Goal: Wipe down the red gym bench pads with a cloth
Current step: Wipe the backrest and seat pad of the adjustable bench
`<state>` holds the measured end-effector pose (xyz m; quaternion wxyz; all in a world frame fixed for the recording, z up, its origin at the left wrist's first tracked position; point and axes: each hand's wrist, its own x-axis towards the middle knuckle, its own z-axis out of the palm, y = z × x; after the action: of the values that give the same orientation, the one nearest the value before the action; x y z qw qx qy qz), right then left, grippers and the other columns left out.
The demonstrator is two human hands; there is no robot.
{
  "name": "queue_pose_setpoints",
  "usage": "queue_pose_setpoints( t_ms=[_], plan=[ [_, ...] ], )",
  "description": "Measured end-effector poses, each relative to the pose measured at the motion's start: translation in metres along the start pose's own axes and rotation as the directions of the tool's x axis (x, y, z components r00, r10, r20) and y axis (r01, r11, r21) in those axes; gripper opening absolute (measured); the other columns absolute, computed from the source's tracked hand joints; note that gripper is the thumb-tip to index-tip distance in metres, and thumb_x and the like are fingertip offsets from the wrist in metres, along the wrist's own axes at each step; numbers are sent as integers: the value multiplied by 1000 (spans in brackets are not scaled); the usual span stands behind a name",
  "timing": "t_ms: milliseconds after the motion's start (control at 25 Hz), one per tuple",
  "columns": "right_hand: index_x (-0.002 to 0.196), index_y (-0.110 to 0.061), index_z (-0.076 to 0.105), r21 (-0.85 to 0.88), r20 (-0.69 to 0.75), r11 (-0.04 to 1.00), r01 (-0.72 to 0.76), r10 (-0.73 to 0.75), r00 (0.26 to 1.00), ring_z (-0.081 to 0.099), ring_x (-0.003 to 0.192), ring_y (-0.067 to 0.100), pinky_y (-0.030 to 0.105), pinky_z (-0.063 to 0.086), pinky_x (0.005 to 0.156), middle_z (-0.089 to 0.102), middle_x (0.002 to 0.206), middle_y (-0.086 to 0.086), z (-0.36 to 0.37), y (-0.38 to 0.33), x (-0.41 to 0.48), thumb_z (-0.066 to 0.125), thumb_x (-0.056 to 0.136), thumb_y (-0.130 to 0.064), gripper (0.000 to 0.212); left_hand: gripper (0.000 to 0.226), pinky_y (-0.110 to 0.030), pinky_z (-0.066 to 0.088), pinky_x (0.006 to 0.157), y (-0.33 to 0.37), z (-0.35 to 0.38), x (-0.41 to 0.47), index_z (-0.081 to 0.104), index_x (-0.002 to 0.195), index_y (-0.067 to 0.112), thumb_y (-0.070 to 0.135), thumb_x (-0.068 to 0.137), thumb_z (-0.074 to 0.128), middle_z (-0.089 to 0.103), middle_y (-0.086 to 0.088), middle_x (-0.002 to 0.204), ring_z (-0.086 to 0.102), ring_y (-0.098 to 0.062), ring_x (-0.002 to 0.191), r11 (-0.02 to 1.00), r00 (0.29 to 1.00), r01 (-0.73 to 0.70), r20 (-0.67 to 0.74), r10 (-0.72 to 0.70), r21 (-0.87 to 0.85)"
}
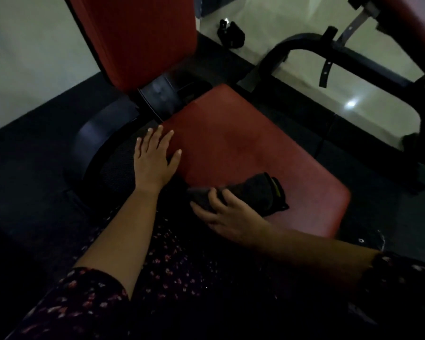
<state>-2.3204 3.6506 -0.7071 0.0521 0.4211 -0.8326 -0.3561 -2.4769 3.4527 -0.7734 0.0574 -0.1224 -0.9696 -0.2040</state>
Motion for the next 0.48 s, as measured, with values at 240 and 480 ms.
queue_pose_setpoints(
  t_ms=[240, 480],
  plan=[
    [113, -38, 68, 29, -26, 992, 127, -126, 992, 43, 118, 38, 49, 38, 93, 39, 151, -3, 1, 23, 8, 59, 85, -41, 29, 49, -41, 9, 121, -11, 0, 1, 41, 148, 18, 38, 102, 42, 32, -7, 157, 21, -23, 147, 995, 996, 36, -78, -43, -91],
    [132, -23, 57, 11, 52, 999, 53, -54, 997, 37, 126, 40, 49, 37, 98, 21, 157, 7, -14, 18, 56, 42, 98, -33, 39, 39, -44, 30, 115, -20, -3, 8, 53, 138, 17, 20, 101, 44, 47, -8, 148, 39, -27, 138, 992, 994, 10, -106, -23, -123]
  ],
)
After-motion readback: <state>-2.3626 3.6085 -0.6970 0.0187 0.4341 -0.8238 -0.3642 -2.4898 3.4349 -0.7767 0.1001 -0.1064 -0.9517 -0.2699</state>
